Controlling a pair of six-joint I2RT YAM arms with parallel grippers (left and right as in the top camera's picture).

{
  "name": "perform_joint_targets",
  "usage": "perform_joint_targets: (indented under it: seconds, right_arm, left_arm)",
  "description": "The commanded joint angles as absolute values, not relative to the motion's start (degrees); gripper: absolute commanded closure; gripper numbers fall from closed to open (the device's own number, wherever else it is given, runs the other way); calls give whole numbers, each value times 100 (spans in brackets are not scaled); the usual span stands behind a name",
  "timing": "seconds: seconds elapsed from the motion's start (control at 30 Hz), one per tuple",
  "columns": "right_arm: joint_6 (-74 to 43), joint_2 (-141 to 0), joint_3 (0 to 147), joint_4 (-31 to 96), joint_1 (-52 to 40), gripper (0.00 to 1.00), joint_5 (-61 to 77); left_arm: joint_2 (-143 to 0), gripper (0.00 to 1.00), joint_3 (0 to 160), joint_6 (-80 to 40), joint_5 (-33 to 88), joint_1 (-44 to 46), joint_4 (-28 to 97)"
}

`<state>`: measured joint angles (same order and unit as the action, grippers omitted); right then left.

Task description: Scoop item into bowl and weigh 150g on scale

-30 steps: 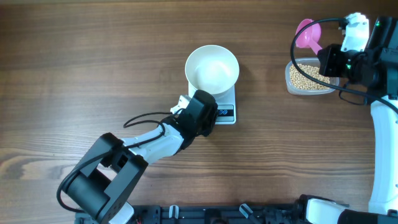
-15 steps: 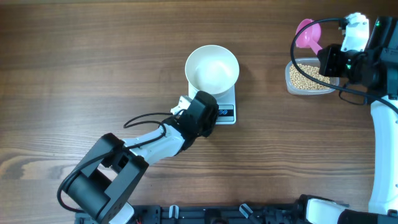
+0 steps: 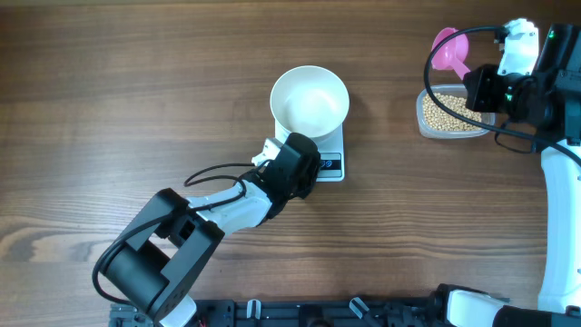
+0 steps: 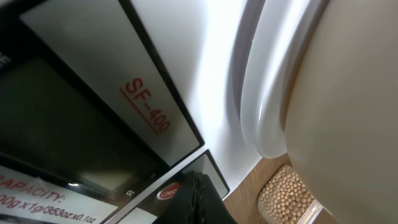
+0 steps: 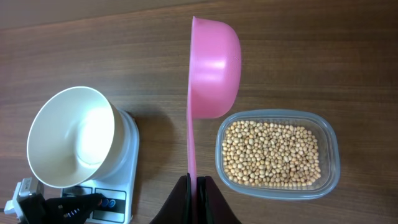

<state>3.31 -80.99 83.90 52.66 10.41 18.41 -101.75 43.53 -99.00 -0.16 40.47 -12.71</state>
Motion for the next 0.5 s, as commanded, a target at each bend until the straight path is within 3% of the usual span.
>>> perform_joint_targets:
  seconds: [0.0,0.47]
  right_arm:
    - [456,-8029,8377,5231,1059,96,1935]
    - [458,-8029,8377,5238,1059,96,1935]
  left_arm:
    - [-10250,96,4340,-9948,-117,4071,-1238]
    - [-10243,96,4340,-9944,-69,4071,-1175]
